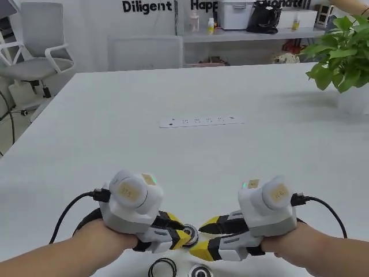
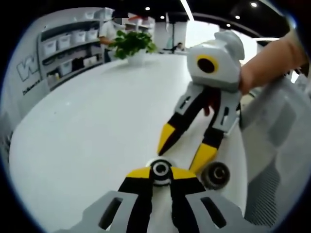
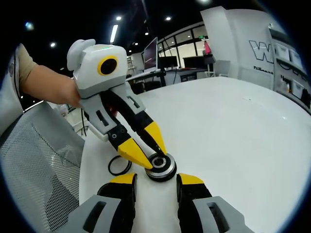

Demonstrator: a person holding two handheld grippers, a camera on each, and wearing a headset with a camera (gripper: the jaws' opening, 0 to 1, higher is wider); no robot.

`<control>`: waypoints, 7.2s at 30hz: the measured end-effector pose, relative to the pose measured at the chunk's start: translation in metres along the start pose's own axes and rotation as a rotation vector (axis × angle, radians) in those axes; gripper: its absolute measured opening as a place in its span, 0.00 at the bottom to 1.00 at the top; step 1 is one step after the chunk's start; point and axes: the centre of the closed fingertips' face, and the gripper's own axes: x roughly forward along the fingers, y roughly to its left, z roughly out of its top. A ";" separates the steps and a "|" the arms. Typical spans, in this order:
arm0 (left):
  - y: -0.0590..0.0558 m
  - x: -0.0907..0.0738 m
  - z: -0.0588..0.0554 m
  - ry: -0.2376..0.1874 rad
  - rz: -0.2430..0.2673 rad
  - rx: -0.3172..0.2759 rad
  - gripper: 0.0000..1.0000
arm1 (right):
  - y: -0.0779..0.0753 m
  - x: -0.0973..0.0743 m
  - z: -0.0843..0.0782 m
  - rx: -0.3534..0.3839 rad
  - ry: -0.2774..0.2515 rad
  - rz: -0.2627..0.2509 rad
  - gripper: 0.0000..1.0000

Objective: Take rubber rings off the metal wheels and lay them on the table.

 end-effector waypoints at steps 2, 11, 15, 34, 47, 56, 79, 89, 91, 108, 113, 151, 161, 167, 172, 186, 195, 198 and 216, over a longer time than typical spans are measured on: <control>0.001 0.000 0.000 -0.006 0.009 -0.010 0.14 | 0.000 0.001 0.001 -0.004 -0.002 -0.002 0.30; 0.001 0.000 0.000 -0.018 0.030 -0.036 0.14 | -0.003 0.007 0.003 -0.013 0.000 -0.022 0.30; 0.002 0.000 0.000 -0.017 0.038 -0.042 0.14 | -0.002 0.010 0.005 -0.008 -0.005 -0.022 0.31; 0.002 0.000 0.000 -0.030 0.047 -0.063 0.13 | -0.006 0.008 -0.001 0.039 0.003 -0.036 0.24; 0.001 0.000 0.000 -0.034 0.051 -0.068 0.13 | -0.006 0.002 -0.004 0.014 0.018 -0.040 0.17; 0.001 0.000 0.000 -0.033 0.052 -0.067 0.13 | -0.006 0.001 -0.004 -0.051 0.031 -0.051 0.15; 0.002 0.000 0.000 -0.037 0.054 -0.074 0.13 | -0.005 0.010 0.002 -0.052 0.014 -0.053 0.24; 0.002 0.000 0.000 -0.039 0.055 -0.075 0.13 | -0.005 0.006 -0.002 -0.076 0.034 -0.051 0.21; 0.002 0.000 0.000 -0.039 0.054 -0.076 0.13 | -0.005 0.005 -0.002 -0.081 0.038 -0.051 0.20; 0.002 0.000 0.000 -0.037 0.058 -0.078 0.13 | -0.009 0.000 -0.009 -0.043 0.071 -0.056 0.04; 0.002 0.000 0.000 -0.037 0.059 -0.078 0.13 | -0.010 0.000 -0.011 -0.029 0.077 -0.057 0.01; 0.002 0.000 0.000 -0.021 0.098 -0.073 0.12 | -0.015 -0.010 0.006 0.226 -0.026 -0.069 0.00; 0.001 0.001 0.001 -0.020 0.106 -0.065 0.12 | -0.012 -0.009 0.006 0.221 -0.023 -0.062 0.00; 0.001 0.001 0.001 -0.019 0.105 -0.063 0.12 | -0.004 -0.006 0.012 0.214 -0.038 -0.029 0.00; 0.000 0.002 0.001 -0.024 0.105 -0.066 0.12 | 0.001 -0.006 0.019 0.215 -0.066 0.003 0.00; 0.000 0.002 0.001 -0.026 0.103 -0.050 0.13 | 0.000 -0.008 0.019 0.235 -0.087 0.010 0.00; 0.000 -0.005 0.005 -0.026 0.065 -0.050 0.13 | -0.002 -0.008 0.020 0.230 -0.088 -0.005 0.00; -0.002 -0.010 0.007 -0.034 0.051 -0.045 0.15 | -0.002 -0.009 0.022 0.235 -0.092 -0.005 0.00; -0.006 -0.056 0.018 -0.146 0.033 -0.074 0.36 | 0.011 -0.014 0.039 0.249 -0.140 0.036 0.00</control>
